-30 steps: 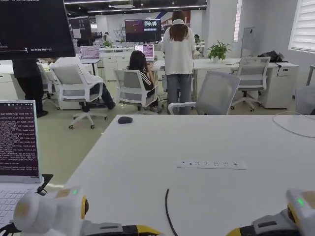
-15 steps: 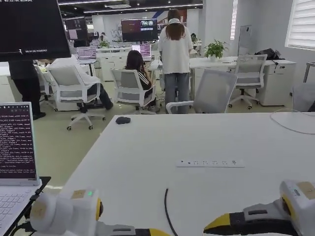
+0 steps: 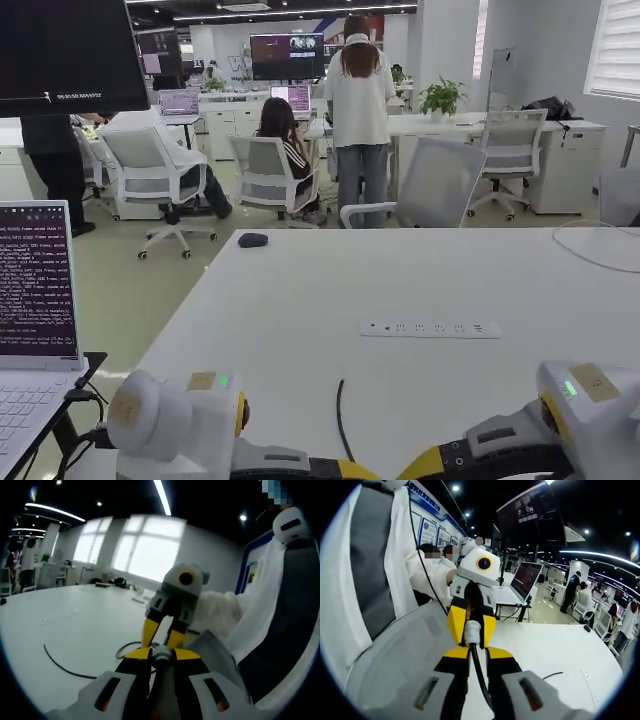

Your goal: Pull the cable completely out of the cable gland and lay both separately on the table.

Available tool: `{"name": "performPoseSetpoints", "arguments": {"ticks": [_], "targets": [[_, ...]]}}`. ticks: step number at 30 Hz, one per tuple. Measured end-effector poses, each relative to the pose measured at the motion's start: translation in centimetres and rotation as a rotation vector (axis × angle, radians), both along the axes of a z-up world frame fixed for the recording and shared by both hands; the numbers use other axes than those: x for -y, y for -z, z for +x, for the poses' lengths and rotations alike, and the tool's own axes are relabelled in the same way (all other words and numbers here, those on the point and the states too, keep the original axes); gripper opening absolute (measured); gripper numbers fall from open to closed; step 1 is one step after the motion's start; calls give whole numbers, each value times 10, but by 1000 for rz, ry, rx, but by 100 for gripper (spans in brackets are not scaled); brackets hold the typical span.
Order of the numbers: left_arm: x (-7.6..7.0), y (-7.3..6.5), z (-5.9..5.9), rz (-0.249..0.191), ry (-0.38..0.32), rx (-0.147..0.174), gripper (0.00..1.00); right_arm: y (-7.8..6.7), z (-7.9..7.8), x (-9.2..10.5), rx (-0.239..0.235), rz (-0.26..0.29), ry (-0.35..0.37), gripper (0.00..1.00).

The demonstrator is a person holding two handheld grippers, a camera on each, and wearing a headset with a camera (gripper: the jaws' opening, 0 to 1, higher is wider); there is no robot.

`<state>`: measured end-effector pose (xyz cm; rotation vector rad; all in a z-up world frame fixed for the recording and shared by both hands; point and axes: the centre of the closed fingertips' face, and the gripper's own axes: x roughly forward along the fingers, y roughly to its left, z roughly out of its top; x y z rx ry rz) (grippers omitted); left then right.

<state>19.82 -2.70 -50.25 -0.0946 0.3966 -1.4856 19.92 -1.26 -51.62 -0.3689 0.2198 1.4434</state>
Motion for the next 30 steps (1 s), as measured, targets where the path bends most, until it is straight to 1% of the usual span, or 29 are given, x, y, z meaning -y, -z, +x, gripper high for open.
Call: {"name": "performPoseSetpoints", "arguments": {"ticks": [2, 5, 8, 11, 15, 19, 21, 24, 27, 30], "targets": [[-1, 0, 1, -8, -6, -1, 17, 0, 1, 0, 8, 3, 4, 10], [-3, 2, 4, -10, -16, -11, 17, 5, 1, 0, 3, -1, 9, 6], [-5, 2, 7, -9, -25, -8, 17, 6, 2, 2, 8, -7, 18, 5], [-8, 0, 9, -19, -37, -12, 17, 5, 4, 4, -2, 3, 29, 5], [-12, 0, 12, -17, -47, -11, 17, 7, 6, 6, -8, -1, 35, 5], [-18, 0, 15, -19, -64, -16, 17, 9, 9, 12, -16, 0, 46, 5], [-23, 2, 16, -13, -76, -19, 17, 11, 9, 15, -19, -6, 53, 5], [-32, 4, 19, -16, -98, -30, 17, 16, 11, 25, -27, -18, 81, 5], [-36, 3, 19, -30, -108, -38, 17, 16, 11, 31, -42, -7, 100, 5], [-36, 5, 20, -29, -113, -39, 17, 19, 10, 35, -53, -11, 111, 5]]}}
